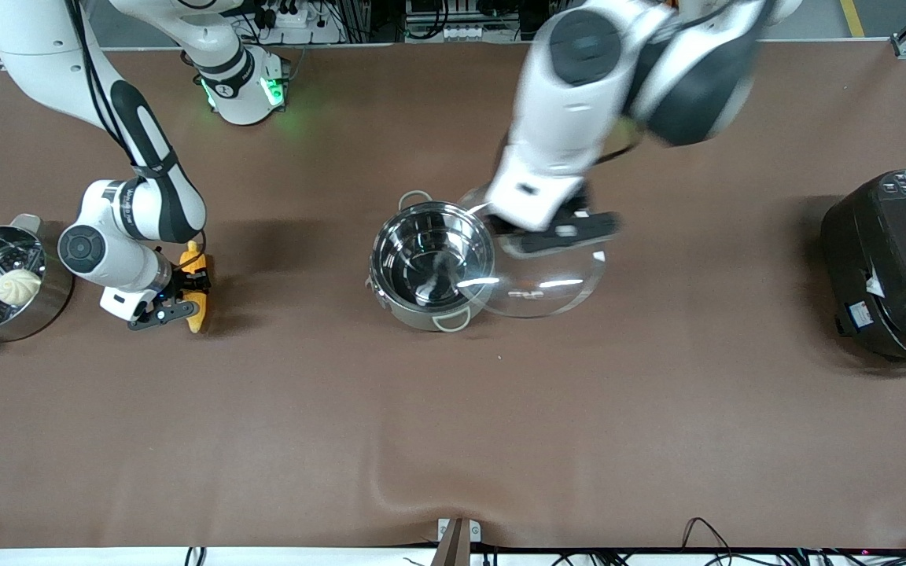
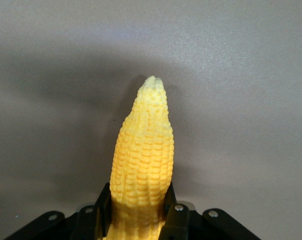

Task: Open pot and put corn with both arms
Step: 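Lift the lid aside with the left gripper while the right gripper carries corn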

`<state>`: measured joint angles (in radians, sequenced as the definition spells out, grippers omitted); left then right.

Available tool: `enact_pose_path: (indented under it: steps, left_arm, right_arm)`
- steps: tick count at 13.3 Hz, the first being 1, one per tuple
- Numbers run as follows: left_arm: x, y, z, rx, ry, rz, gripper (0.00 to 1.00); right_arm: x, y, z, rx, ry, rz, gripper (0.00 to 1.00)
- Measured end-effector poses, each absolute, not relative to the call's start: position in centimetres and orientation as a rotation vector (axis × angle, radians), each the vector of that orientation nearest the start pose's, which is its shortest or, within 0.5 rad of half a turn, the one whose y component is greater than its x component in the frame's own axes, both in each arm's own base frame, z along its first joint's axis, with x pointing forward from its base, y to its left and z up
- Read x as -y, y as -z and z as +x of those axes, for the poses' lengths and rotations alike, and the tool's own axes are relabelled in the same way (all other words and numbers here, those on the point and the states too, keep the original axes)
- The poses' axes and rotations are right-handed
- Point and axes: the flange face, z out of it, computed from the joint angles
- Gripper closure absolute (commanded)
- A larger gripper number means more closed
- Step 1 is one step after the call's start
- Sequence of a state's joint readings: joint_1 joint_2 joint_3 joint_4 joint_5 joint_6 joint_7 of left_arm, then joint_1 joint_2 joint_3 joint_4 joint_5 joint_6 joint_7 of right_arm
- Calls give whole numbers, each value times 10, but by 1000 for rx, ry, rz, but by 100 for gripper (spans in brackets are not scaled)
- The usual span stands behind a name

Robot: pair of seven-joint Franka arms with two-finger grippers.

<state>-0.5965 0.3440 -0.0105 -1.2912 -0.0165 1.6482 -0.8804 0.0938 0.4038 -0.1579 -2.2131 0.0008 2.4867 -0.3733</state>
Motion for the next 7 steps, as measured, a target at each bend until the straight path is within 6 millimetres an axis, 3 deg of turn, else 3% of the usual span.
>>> enact_pose_path:
  steps: [1,3,5,7]
  left_arm:
    - [349,-555,552,441,-24,-3122,100]
    - [290,-532,569,383,-94,-3096,100]
    - [217,-495,588,363,-135,-3091,100]
    - [153,-450,593,335,-137,-3104,100]
  right_arm:
    - [36,-186,538,503,-212,-3128,87]
    - [33,-189,540,501,-219,-3121,87]
    - [27,-202,549,429,-262,-3077,87]
    - [20,-236,569,379,-298,-3021,86]
